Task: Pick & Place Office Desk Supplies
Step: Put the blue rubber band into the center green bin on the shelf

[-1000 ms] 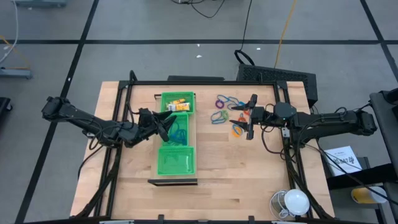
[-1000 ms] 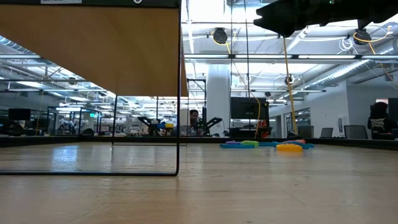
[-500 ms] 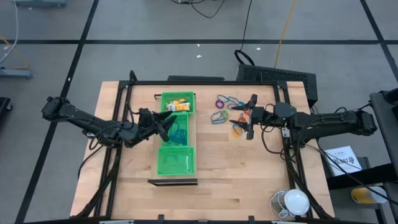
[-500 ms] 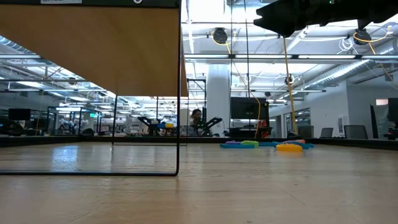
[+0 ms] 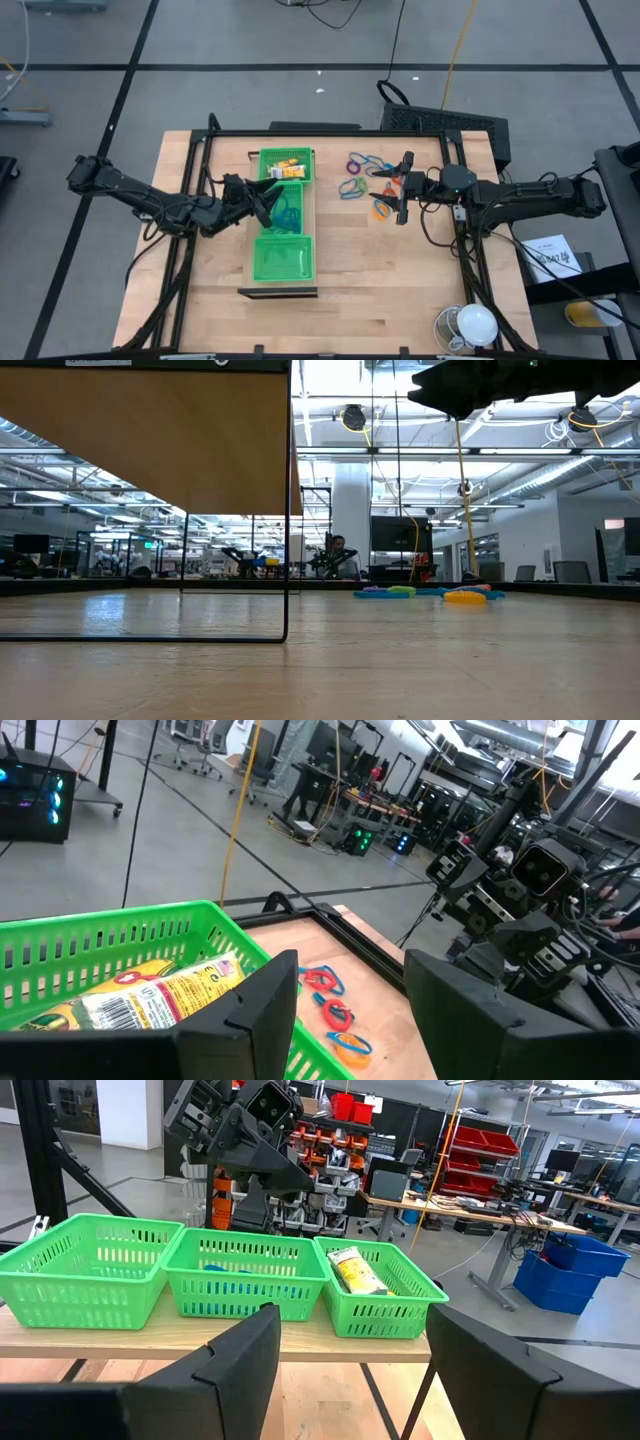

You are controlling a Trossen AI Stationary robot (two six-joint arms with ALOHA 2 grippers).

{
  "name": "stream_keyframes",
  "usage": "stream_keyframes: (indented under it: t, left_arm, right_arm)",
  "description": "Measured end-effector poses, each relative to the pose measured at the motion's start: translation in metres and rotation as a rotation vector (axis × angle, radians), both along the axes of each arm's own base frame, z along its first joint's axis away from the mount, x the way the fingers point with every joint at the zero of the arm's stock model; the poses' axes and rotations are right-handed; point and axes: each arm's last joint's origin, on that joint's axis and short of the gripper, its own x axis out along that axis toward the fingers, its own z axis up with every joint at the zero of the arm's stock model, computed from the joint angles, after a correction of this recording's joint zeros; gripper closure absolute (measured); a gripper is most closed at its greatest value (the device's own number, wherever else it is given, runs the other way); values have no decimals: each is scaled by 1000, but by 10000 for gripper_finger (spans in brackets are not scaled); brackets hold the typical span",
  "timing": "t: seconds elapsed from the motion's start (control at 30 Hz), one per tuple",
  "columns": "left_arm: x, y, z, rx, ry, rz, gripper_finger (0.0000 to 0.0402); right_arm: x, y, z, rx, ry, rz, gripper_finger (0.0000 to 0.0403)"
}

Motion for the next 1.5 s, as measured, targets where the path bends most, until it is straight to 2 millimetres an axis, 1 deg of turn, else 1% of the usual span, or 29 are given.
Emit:
stream_keyframes:
  t: [1.23,1.27,1.4,1.5]
  left_arm:
    - [0,0,0,0,0,0,210]
    - [0,0,0,6,4,0,210]
    - [0,0,0,140,93,-5,210]
    - [0,-1,0,192,128,-10,210]
  right_arm:
    - [0,0,0,0,1,0,159]
    - [0,0,0,0,1,0,159]
    - [0,0,0,0,1,0,160]
    - [0,0,0,0,1,0,159]
